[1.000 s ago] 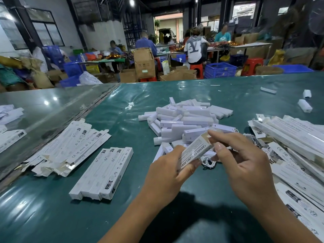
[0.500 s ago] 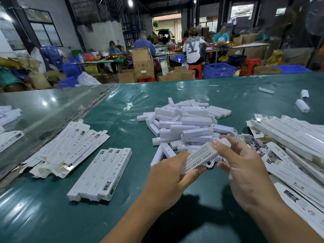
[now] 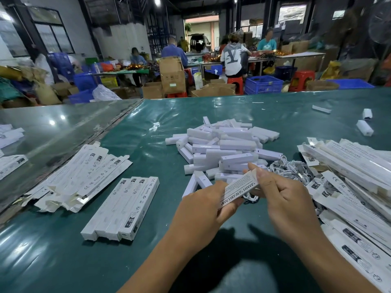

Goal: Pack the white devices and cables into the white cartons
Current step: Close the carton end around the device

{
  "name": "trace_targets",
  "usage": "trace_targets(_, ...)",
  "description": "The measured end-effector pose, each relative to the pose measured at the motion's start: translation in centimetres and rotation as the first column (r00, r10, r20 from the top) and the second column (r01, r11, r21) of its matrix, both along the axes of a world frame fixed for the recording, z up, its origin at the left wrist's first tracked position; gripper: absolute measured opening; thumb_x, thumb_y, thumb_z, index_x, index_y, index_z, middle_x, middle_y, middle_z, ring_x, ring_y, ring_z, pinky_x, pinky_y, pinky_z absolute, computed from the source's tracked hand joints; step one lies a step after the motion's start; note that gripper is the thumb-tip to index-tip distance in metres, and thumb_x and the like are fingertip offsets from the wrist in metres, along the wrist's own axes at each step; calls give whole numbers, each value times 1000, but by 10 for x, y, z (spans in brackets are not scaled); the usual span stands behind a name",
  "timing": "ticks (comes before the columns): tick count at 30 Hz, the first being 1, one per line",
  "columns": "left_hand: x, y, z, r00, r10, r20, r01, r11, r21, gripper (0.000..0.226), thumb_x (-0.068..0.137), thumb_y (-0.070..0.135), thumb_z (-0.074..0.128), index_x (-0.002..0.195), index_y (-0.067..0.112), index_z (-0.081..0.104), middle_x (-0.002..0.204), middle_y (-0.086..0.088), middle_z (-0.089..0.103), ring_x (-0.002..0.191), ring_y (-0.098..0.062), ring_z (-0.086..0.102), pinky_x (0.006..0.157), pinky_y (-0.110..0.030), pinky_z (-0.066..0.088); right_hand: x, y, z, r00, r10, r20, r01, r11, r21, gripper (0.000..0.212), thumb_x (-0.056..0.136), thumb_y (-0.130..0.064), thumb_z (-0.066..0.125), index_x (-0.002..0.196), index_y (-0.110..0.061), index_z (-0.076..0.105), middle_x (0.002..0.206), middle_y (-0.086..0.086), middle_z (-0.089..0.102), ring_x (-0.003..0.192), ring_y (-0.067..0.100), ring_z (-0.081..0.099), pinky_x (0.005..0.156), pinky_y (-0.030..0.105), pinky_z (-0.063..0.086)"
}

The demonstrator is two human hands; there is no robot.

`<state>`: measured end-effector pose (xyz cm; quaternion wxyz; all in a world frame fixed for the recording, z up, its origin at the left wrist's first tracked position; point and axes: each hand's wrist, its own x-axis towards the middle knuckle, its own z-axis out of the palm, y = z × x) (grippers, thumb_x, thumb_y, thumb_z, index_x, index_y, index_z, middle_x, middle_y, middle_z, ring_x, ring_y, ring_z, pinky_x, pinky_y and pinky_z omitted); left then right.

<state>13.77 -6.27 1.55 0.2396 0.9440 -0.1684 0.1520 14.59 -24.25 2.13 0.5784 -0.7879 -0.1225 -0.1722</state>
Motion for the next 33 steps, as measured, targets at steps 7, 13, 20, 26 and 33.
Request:
trace_targets(7, -2, 0, 2, 999, -11, 46, 10, 1000, 29, 42, 93, 65, 38, 108, 30, 56, 92, 8, 66, 88, -16, 53, 62, -26, 27, 1, 0, 2, 999, 3, -53, 2, 996, 88, 26, 92, -55, 53, 105, -50, 75, 93, -15, 78, 87, 9, 76, 89, 54, 58)
trace_targets(13, -6, -6, 4, 995, -97, 15, 93, 981, 168, 47, 95, 64, 38, 113, 24, 56, 101, 5, 68, 89, -20, 62, 72, -34, 45, -5, 2, 6, 983, 155, -96, -144, 983, 119, 44, 91, -58, 45, 128, -42, 64, 129, -32, 63, 127, -9, 54, 113, 26, 39)
trace_targets(20, -6, -13, -4, 998, -68, -1, 65, 947, 315, 37, 101, 52, 40, 113, 19, 49, 110, 0, 65, 94, -29, 64, 76, -42, 47, -3, 15, -9, 999, -22, -23, 16, 970, -242, 41, 105, -28, 42, 145, -35, 49, 134, -23, 58, 125, -6, 53, 99, 6, 33)
trace_targets(26, 11, 22, 9, 988, 11, 155, -11, 1000, -4, 68, 73, 78, 59, 126, 34, 57, 116, 20, 65, 105, -4, 58, 91, -27, 42, 18, -2, -7, 964, -216, -155, 237, 961, 140, 49, 100, 4, 32, 105, -33, 64, 101, -7, 75, 89, 1, 72, 73, 21, 56)
trace_targets(33, 6, 5, 0, 892, -440, -99, 112, 428, -897, 44, 84, 43, 79, 120, 21, 67, 125, -5, 71, 122, -26, 64, 100, -37, 54, 8, 31, -17, 878, 114, -465, 102, 904, 414, 33, 105, -11, 43, 95, -27, 69, 90, -3, 78, 82, 24, 75, 61, 35, 60)
